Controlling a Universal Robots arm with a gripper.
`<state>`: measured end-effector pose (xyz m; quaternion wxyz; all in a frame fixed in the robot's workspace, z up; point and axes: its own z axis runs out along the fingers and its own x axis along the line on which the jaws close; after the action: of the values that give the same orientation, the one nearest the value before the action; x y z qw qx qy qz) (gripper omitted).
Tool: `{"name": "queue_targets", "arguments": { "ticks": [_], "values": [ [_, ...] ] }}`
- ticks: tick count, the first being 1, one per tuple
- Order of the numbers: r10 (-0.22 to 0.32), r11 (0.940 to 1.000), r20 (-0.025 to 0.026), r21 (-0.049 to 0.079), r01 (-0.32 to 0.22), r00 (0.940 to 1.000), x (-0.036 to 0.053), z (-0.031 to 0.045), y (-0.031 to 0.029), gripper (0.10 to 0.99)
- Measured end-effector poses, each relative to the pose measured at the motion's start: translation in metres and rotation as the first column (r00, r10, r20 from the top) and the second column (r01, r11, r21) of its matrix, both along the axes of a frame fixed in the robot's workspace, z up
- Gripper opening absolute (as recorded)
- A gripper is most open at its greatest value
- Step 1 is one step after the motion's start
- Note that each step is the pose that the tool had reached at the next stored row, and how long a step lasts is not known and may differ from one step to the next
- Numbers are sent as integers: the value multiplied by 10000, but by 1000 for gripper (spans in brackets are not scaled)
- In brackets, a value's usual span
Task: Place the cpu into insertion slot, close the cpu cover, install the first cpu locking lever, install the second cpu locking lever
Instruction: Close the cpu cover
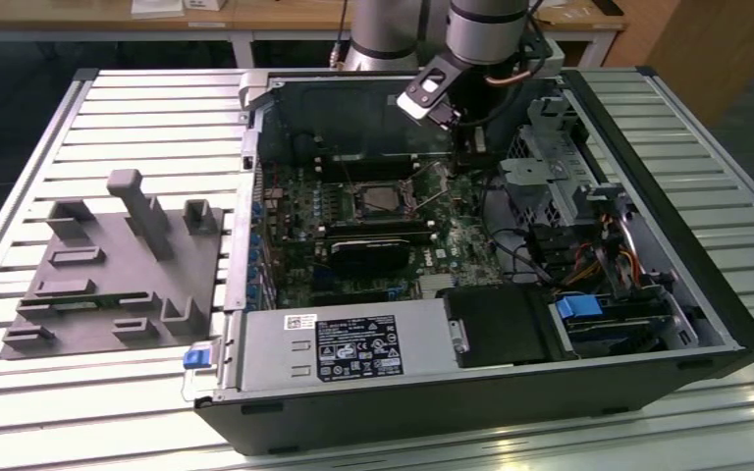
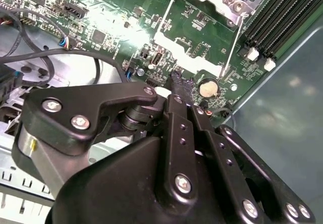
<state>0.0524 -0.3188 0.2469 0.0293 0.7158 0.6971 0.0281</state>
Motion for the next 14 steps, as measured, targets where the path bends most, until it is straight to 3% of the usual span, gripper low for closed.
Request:
{"name": "queue_targets", "arguments": {
  "ticks": [9, 14],
  "values": [
    [0, 10000, -69, -6, 0, 10000, 3, -86, 0, 102],
    [0, 10000, -73, -7, 0, 10000, 3, -91, 0, 102]
  ]
}}
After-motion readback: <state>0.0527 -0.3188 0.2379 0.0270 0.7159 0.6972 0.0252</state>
